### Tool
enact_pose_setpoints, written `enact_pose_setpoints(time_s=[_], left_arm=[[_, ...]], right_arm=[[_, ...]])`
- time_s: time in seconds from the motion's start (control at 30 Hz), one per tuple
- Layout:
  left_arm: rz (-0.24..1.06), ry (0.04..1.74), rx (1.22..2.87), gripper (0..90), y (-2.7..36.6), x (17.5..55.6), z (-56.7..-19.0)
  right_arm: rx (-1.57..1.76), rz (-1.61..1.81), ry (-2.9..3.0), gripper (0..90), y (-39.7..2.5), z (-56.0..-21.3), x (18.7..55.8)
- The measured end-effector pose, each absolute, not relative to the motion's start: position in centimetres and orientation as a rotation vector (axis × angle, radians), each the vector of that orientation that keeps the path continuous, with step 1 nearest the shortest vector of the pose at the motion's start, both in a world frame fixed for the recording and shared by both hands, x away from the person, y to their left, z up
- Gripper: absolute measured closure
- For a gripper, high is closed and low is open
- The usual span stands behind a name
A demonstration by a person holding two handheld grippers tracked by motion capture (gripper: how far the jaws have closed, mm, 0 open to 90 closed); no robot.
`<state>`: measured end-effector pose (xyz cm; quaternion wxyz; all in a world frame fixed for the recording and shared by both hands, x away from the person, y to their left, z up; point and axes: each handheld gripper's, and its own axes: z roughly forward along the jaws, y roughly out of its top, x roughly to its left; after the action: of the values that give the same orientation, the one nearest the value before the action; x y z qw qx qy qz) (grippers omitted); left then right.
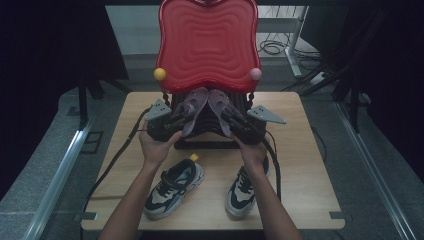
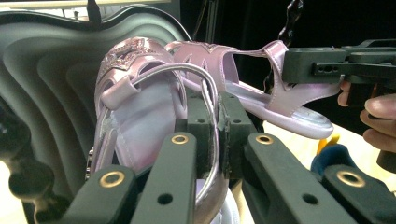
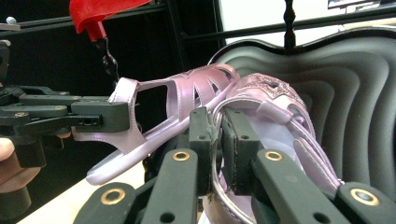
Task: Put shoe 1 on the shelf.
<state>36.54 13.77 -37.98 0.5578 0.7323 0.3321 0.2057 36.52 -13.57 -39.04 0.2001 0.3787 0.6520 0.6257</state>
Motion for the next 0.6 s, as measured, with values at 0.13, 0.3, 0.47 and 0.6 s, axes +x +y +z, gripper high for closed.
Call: enact_pose_setpoints(time_s=[0.13, 0.3, 0.47, 0.6], left_arm=[[0.499, 0.784, 1.730, 84.8, 13.3, 36.8, -38.0], [0.515, 0.791, 1.724, 84.8, 13.0, 36.9, -37.9], [0.538, 0.787, 1.732, 84.7, 12.6, 37.5, -37.6], [0.554, 0.792, 1.726, 84.7, 12.3, 37.9, -37.8]], right_arm=[[1.045, 1.738, 1.810, 83.2, -13.1, -38.9, 36.7], [1.021, 1.704, 1.809, 83.1, -12.7, -38.6, 37.1], [1.020, 1.701, 1.793, 83.1, -12.6, -38.5, 37.5], [1.030, 1.698, 1.768, 83.0, -12.5, -38.7, 37.9]])
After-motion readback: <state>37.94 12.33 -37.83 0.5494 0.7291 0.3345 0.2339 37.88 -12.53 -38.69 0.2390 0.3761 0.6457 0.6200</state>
